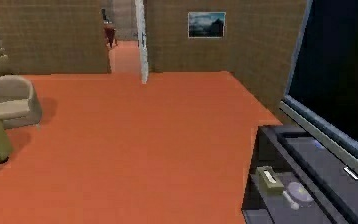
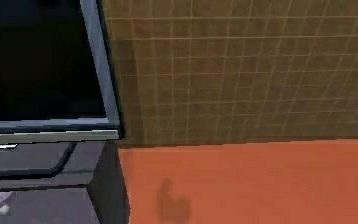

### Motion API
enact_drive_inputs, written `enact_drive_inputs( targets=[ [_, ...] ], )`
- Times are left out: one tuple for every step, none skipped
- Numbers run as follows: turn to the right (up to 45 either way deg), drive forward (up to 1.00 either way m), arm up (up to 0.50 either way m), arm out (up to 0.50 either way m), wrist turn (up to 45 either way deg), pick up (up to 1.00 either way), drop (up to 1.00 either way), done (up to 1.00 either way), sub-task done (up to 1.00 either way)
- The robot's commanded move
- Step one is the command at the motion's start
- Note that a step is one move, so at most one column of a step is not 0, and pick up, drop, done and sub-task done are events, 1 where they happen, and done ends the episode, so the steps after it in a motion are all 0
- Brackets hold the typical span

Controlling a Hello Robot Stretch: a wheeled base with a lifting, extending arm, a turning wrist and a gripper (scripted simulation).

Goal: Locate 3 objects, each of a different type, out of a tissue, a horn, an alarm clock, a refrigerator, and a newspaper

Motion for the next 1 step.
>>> enact_drive_inputs(
  targets=[
    [0.0, 0.2, 0.0, 0.0, 0.0, 0.0, 0.0, 0.0, 0.0]
  ],
)
